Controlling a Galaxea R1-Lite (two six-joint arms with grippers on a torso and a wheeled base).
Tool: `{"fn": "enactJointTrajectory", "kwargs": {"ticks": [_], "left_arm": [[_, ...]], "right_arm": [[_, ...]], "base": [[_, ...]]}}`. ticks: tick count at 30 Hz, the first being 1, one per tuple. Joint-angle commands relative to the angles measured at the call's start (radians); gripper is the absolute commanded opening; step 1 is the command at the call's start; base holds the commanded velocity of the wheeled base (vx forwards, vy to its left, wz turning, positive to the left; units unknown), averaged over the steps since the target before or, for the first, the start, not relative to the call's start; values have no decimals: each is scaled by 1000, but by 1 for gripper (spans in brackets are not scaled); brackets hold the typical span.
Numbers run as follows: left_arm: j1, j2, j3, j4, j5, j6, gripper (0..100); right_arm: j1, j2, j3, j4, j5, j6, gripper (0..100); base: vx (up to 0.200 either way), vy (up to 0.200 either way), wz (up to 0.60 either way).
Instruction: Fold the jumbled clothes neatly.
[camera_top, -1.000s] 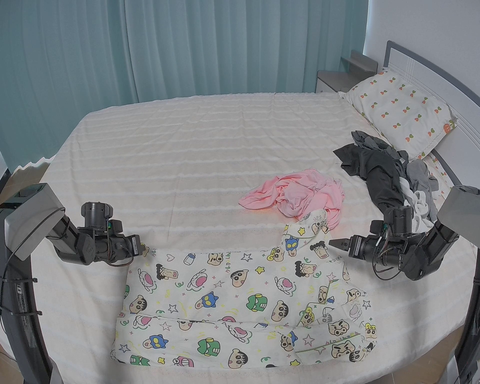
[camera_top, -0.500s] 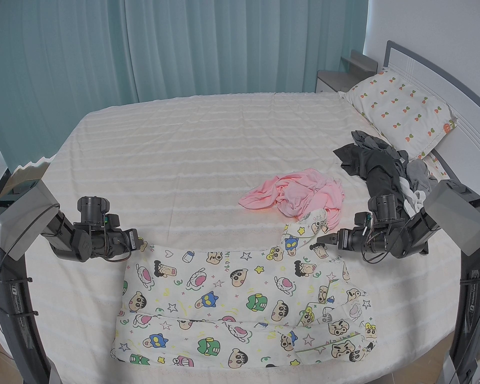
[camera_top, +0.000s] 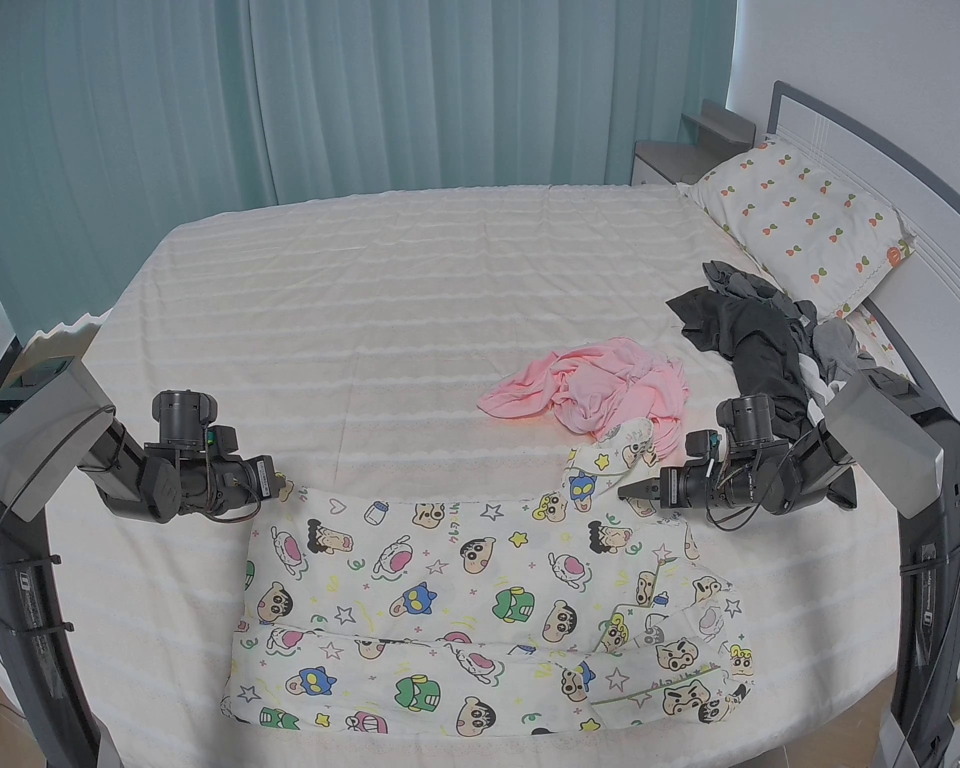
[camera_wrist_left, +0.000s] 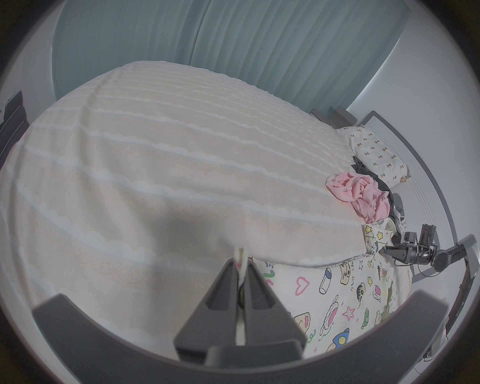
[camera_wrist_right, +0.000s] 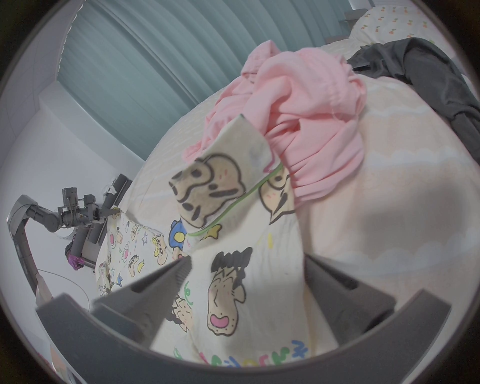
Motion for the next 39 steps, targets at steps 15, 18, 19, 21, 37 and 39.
{"fn": "enactJointTrajectory", "kwargs": {"ticks": [15, 18, 19, 21, 37, 39], "left_arm": [[2, -60, 39, -2, 0, 0, 0], [2, -86, 54, -2, 0, -2, 0], [2, -95, 61, -2, 0, 0, 0], [2, -114, 70, -3, -2, -2, 0], [2, -212, 193, -114, -3, -34, 0], [2, -223, 203, -138, -3, -48, 0]], "right_arm": [[-20, -36, 63, -69, 104, 2, 0], [-25, -82, 119, -98, 149, 3, 0], [-28, -99, 138, -106, 161, 3, 0], [-31, -122, 159, -110, 175, 3, 0], [-40, -219, 244, -112, 262, 3, 0], [-42, -236, 256, -112, 282, 5, 0]], "base": [[0, 0, 0], [0, 0, 0], [0, 0, 0], [0, 0, 0], [0, 0, 0], [0, 0, 0]]}}
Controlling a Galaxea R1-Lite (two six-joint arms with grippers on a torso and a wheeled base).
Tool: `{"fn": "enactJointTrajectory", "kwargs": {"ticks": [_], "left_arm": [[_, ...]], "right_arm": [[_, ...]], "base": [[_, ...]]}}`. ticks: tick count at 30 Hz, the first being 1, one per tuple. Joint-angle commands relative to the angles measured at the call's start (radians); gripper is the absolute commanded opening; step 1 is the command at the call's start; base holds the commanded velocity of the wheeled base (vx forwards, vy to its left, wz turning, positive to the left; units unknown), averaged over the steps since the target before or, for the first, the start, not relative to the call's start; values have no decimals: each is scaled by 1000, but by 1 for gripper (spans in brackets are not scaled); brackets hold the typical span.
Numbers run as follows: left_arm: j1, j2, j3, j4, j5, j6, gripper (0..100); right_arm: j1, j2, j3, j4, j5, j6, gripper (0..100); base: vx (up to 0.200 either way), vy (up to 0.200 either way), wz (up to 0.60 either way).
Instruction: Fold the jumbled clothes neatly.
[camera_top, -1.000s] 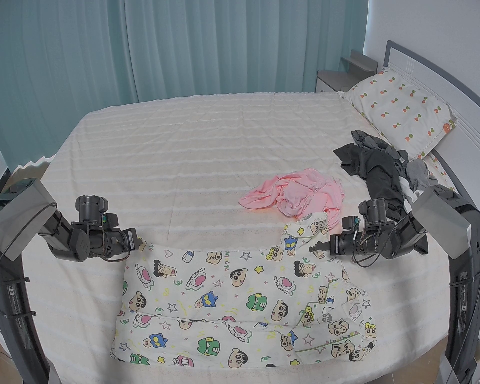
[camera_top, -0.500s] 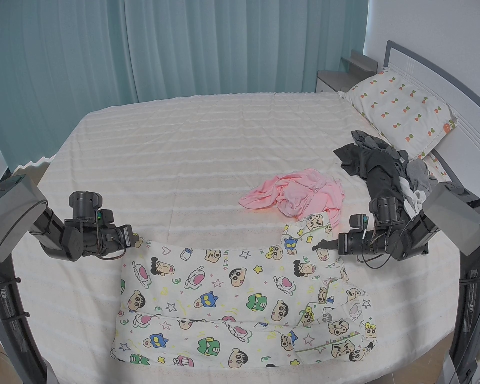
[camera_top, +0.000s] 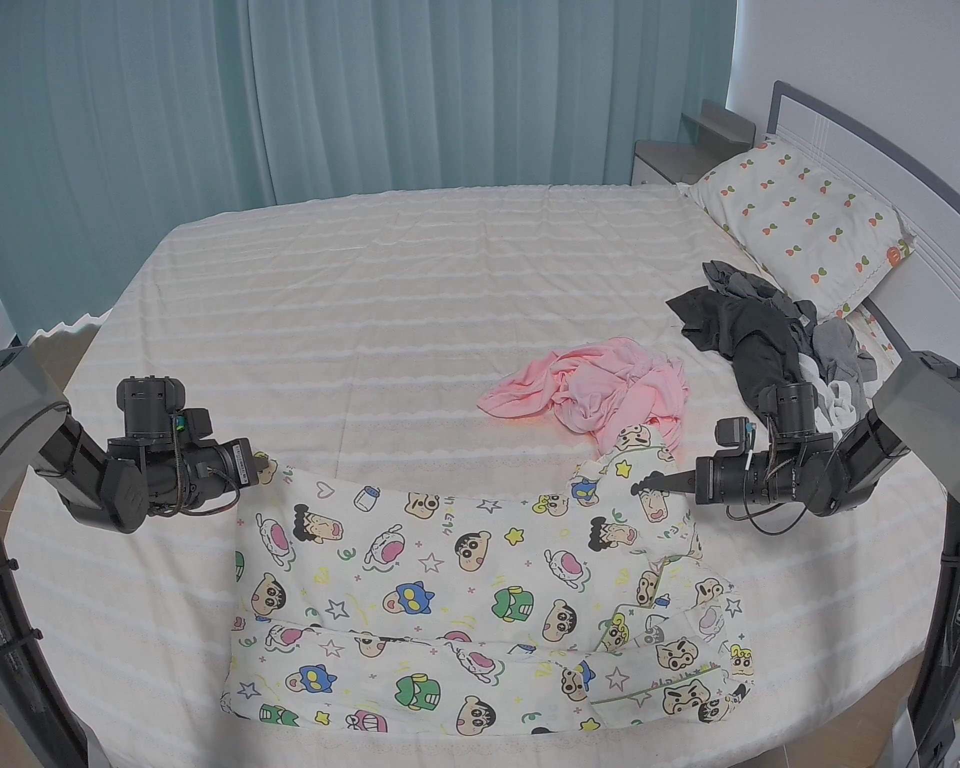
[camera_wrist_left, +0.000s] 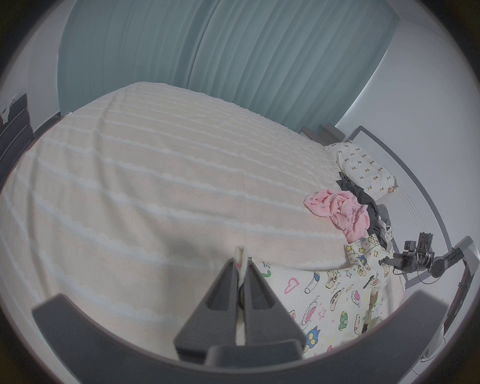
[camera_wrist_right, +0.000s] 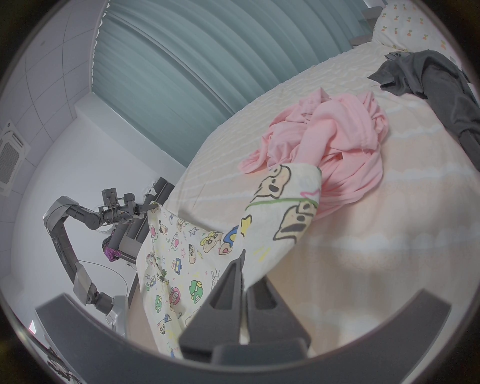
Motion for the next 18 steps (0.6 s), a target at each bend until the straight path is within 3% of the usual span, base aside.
{"fn": "enactJointTrajectory", "kwargs": {"ticks": [1, 18], "left_arm": [[1, -38, 31, -34, 0, -23, 0], [24, -121, 114, -71, -19, -35, 0]], "right_arm": [[-3, -45, 26, -1, 26, 1, 0], [-10, -172, 154, -1, 94, -1, 0]], "base": [[0, 0, 0], [0, 0, 0]]}}
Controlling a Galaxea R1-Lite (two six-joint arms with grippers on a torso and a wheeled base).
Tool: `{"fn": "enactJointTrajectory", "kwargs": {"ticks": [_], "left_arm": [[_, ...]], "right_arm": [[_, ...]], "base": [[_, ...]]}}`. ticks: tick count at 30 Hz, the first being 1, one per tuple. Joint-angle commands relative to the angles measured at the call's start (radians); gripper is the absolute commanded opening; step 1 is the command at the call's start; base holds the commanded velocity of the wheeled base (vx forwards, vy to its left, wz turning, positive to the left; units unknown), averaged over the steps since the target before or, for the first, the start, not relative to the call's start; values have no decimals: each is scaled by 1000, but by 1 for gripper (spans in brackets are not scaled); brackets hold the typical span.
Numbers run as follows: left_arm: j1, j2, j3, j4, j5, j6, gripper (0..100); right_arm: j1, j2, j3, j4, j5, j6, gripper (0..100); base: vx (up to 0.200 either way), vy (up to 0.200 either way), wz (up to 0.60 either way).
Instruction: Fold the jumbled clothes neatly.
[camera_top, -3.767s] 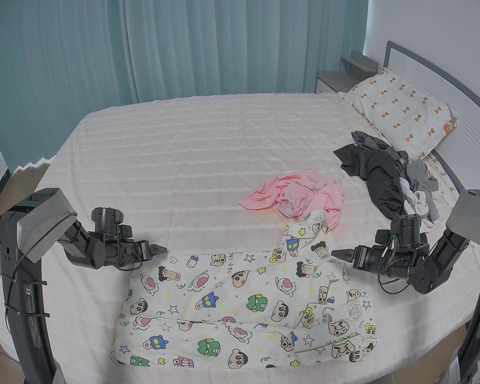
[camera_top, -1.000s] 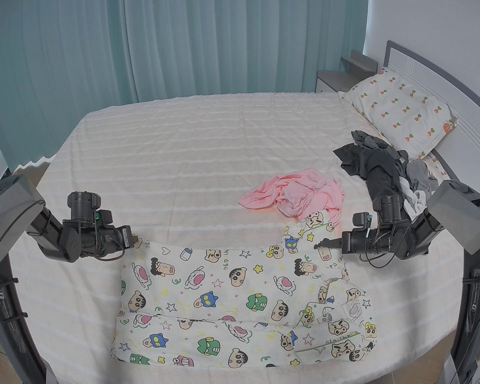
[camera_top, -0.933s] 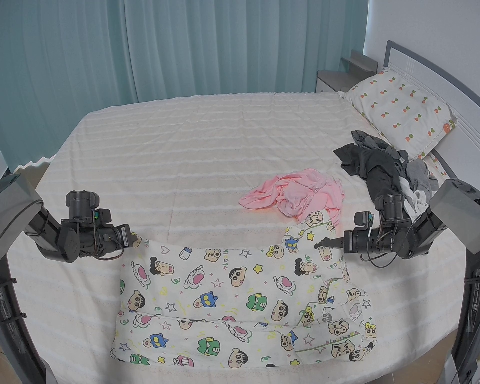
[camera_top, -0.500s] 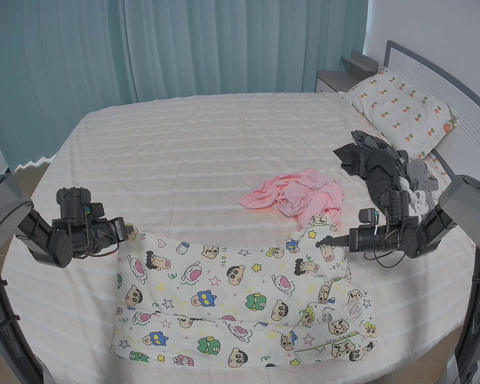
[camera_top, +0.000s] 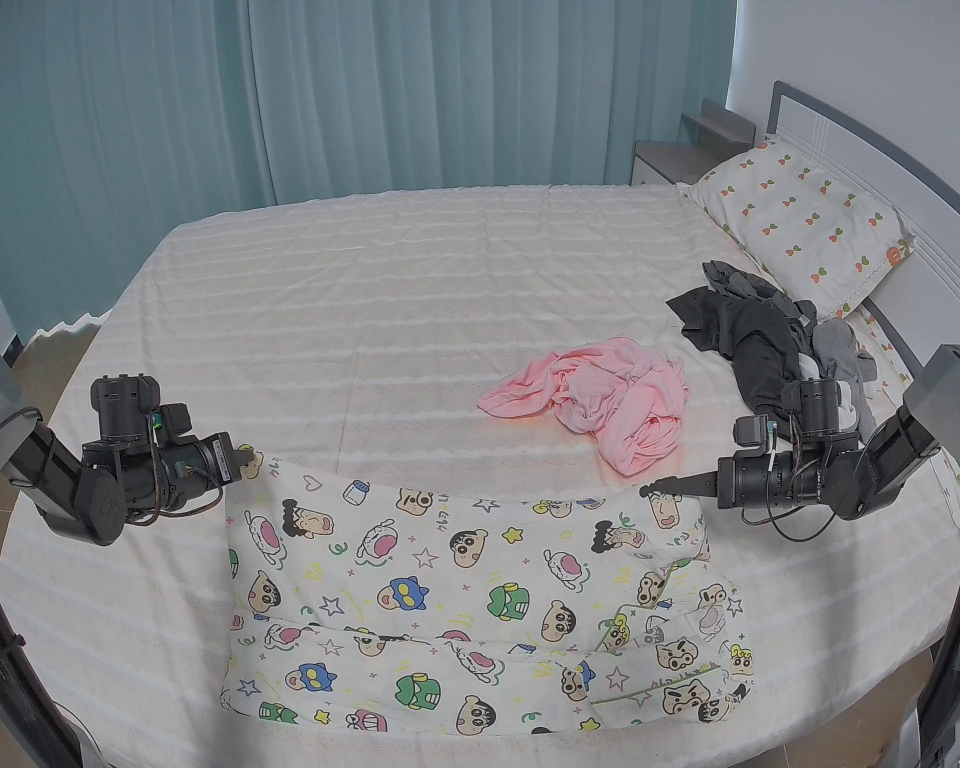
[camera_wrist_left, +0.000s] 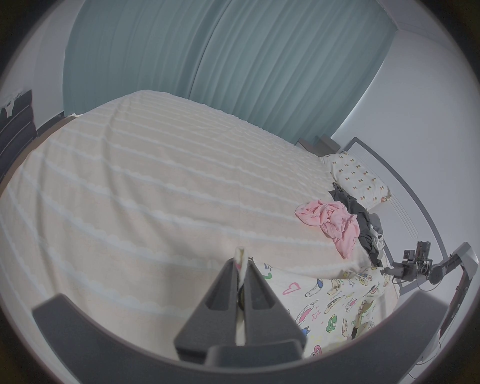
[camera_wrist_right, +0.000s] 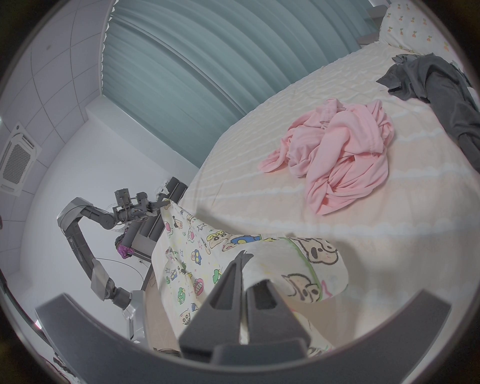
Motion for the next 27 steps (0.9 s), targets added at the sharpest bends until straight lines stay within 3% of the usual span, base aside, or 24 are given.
{"fn": "enactJointTrajectory", "kwargs": {"ticks": [1, 8, 14, 27], "left_arm": [[8, -20, 9, -1, -7, 3, 0], [8, -35, 62, -1, -56, 69, 0], [31, -25, 103, -3, -64, 186, 0], [61, -26, 226, -75, -98, 246, 0]], "right_arm": [[-1, -56, 42, 0, 16, 0, 0], [-1, -87, 83, 0, 31, -3, 0], [-1, -105, 157, -29, 68, -11, 0], [-5, -102, 290, -112, 80, -38, 0]], "base": [[0, 0, 0], [0, 0, 0], [0, 0, 0], [0, 0, 0]]}}
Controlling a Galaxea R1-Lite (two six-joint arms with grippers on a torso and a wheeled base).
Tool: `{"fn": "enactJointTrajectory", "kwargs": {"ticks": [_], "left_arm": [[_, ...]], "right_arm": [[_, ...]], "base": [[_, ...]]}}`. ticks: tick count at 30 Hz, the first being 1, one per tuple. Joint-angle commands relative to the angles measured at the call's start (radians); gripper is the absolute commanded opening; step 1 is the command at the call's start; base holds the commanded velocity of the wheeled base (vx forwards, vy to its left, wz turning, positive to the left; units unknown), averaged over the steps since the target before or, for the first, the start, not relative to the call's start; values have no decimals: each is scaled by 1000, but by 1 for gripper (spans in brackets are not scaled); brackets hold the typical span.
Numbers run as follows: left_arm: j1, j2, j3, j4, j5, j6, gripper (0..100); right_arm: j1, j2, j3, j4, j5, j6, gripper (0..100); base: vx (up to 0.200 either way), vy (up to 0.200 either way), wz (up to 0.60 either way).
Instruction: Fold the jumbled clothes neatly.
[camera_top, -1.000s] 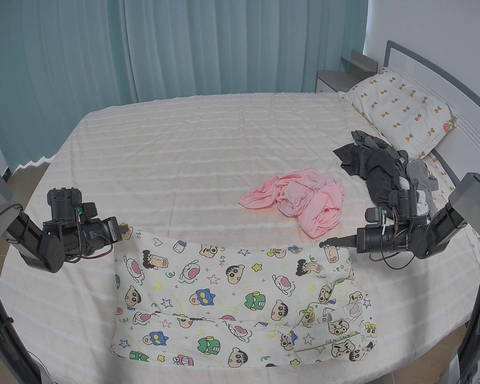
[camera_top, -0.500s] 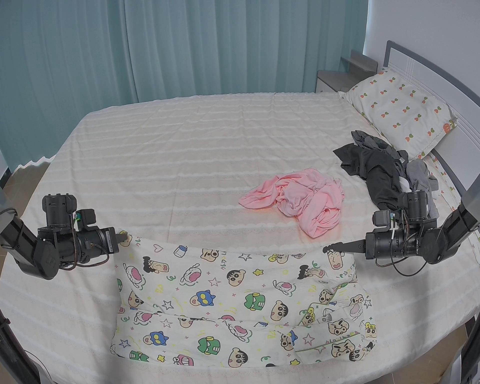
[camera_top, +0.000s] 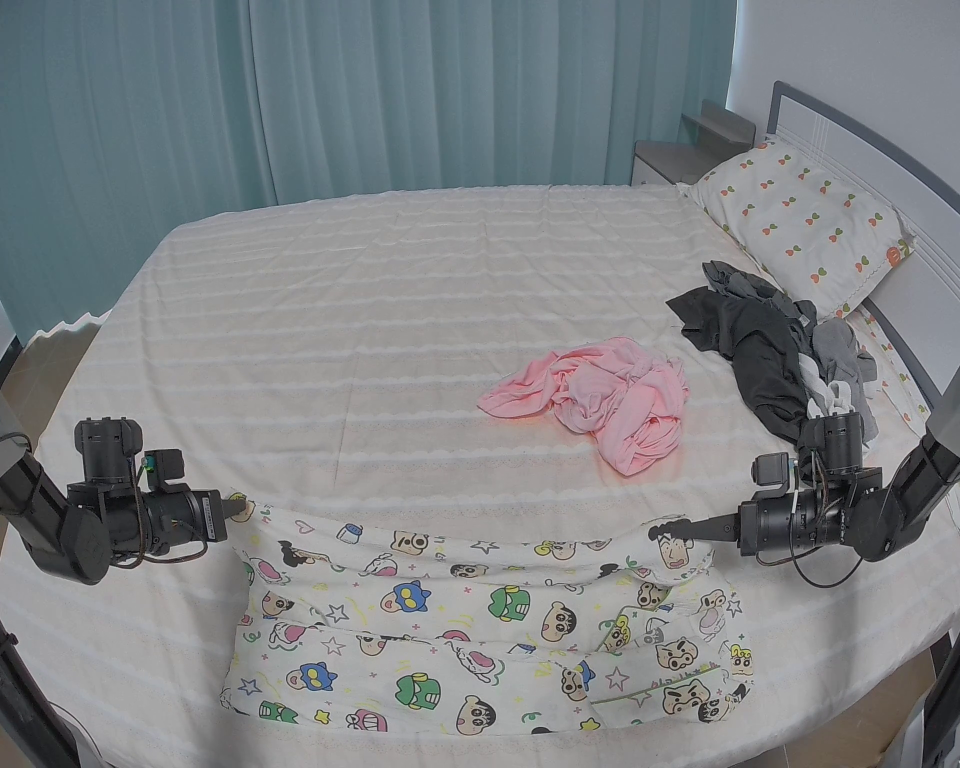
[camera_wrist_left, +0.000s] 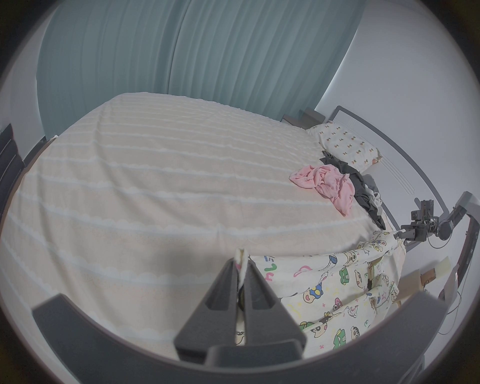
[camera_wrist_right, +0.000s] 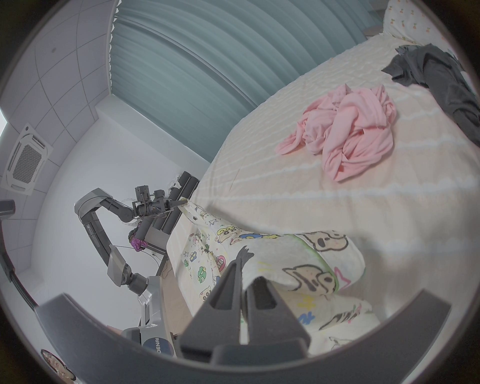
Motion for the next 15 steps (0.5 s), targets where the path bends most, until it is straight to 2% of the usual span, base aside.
{"fn": "enactJointTrajectory", "kwargs": {"ticks": [1, 10, 15], "left_arm": [[9, 7, 48, -33, -1, 8, 0], [7, 54, 143, -117, -2, 31, 0], [9, 134, 207, -222, -2, 49, 0]], "right_arm": [[-2, 1, 40, -4, 0, -24, 0], [-5, 61, 106, -4, -12, -154, 0], [-23, 92, 117, -4, -15, -174, 0]], "base": [[0, 0, 0], [0, 0, 0], [0, 0, 0]]}}
